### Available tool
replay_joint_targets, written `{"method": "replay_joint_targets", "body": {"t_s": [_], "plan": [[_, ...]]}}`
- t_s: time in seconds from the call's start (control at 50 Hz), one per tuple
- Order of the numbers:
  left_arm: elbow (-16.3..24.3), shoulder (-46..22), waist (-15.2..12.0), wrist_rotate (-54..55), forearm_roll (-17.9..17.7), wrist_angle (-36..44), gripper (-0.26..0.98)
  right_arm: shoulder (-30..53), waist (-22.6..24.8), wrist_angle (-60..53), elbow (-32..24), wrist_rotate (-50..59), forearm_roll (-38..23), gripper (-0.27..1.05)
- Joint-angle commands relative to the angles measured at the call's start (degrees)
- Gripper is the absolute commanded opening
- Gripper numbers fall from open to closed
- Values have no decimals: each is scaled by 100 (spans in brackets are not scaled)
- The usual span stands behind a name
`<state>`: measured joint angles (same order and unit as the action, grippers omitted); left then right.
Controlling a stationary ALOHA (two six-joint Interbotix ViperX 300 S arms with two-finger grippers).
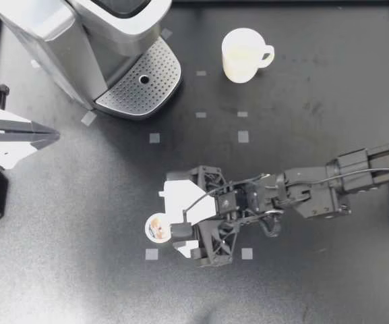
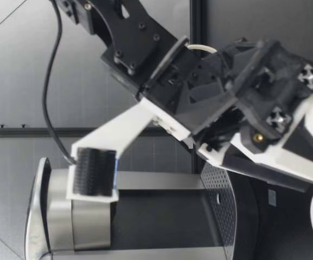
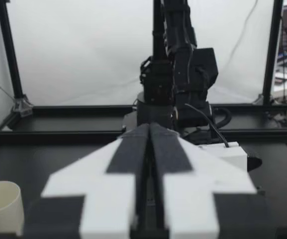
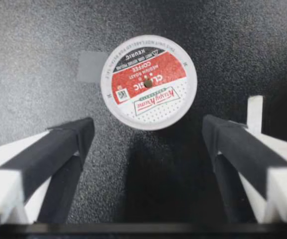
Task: Place the coffee capsule inside the capsule container, then place the cup onto the center of the cup tray.
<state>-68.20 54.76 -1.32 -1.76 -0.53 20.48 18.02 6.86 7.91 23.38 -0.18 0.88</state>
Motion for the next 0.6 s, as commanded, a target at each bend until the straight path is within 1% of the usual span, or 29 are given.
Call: {"method": "replay_joint_targets", "body": {"t_s": [0.0, 0.58], "plan": [[70, -35, -9, 0, -9, 35, 9, -70, 26, -9, -167, -9, 0, 95], [26, -26, -9, -9, -9, 26, 9, 246, 18, 220, -598, -26, -18, 95]]}}
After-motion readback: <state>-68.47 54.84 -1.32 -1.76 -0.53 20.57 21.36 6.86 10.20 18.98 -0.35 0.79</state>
